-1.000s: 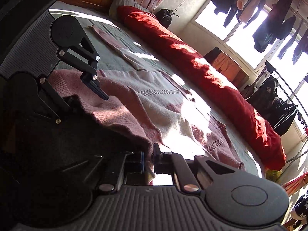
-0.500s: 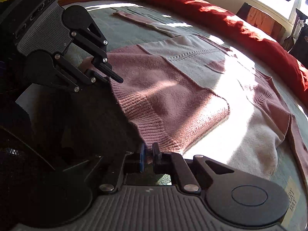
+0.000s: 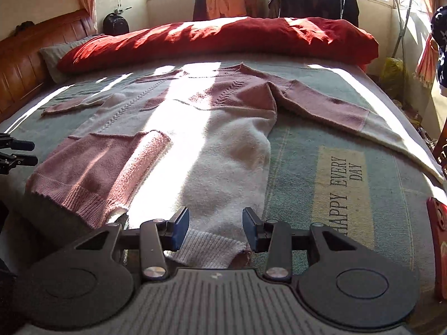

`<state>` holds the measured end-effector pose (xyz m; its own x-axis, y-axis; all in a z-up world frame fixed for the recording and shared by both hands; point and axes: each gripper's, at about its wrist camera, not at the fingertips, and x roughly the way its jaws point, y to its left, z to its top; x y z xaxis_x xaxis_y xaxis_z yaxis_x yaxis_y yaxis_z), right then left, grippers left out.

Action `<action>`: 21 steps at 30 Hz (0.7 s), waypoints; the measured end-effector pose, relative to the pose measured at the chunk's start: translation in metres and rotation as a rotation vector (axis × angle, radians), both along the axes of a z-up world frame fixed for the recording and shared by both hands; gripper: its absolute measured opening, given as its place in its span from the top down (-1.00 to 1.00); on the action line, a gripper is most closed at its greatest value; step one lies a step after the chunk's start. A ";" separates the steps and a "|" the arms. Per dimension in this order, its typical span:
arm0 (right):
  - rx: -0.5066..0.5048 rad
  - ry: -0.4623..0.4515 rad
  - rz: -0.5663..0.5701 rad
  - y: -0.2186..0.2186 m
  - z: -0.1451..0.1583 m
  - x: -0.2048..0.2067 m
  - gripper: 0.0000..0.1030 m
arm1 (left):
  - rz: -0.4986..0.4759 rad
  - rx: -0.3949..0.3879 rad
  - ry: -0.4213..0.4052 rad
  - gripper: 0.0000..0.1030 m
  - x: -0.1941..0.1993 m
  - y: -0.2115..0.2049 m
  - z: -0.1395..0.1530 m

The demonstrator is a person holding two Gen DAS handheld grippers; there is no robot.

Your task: Fold clothes

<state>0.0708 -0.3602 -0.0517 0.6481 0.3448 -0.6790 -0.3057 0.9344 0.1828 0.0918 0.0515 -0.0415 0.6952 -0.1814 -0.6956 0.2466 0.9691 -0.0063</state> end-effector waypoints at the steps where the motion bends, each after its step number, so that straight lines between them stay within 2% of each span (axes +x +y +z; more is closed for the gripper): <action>1: 0.023 0.012 -0.029 -0.006 -0.006 0.002 0.06 | 0.043 -0.062 0.029 -0.15 0.003 0.008 -0.005; 4: 0.093 0.048 -0.115 -0.025 -0.023 0.007 0.06 | 0.111 -0.228 0.089 -0.19 0.008 0.026 -0.019; 6: 0.132 0.067 -0.154 -0.031 -0.032 0.009 0.06 | 0.149 -0.269 0.120 -0.16 0.012 0.029 -0.028; 8: 0.141 0.076 -0.155 -0.029 -0.036 0.012 0.06 | 0.175 -0.281 0.123 -0.12 0.013 0.028 -0.036; 10: 0.124 0.074 -0.161 -0.026 -0.037 0.012 0.08 | 0.172 -0.284 0.117 0.01 0.012 0.024 -0.036; 11: 0.120 0.073 -0.166 -0.026 -0.036 0.012 0.16 | 0.166 -0.284 0.112 0.29 0.011 0.022 -0.035; 12: 0.116 0.072 -0.172 -0.026 -0.035 0.012 0.30 | 0.165 -0.284 0.111 0.31 0.011 0.021 -0.034; 14: 0.134 0.069 -0.184 -0.031 -0.032 0.012 0.32 | 0.169 -0.293 0.116 0.31 0.012 0.023 -0.036; 16: 0.165 0.055 -0.238 -0.040 -0.032 0.012 0.14 | 0.187 -0.319 0.113 0.26 0.012 0.026 -0.038; 17: 0.197 0.065 -0.250 -0.045 -0.034 0.013 -0.02 | 0.190 -0.323 0.111 0.25 0.011 0.026 -0.039; 19: 0.255 0.086 -0.257 -0.051 -0.040 0.014 -0.02 | 0.194 -0.321 0.105 0.26 0.011 0.025 -0.041; 21: 0.259 0.085 -0.233 -0.044 -0.044 0.013 0.00 | 0.192 -0.293 0.092 0.28 0.010 0.020 -0.042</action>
<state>0.0838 -0.4045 -0.0953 0.6744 0.3627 -0.6431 -0.0638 0.8964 0.4386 0.1017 0.0715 -0.0835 0.6727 -0.2550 -0.6946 0.0462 0.9514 -0.3045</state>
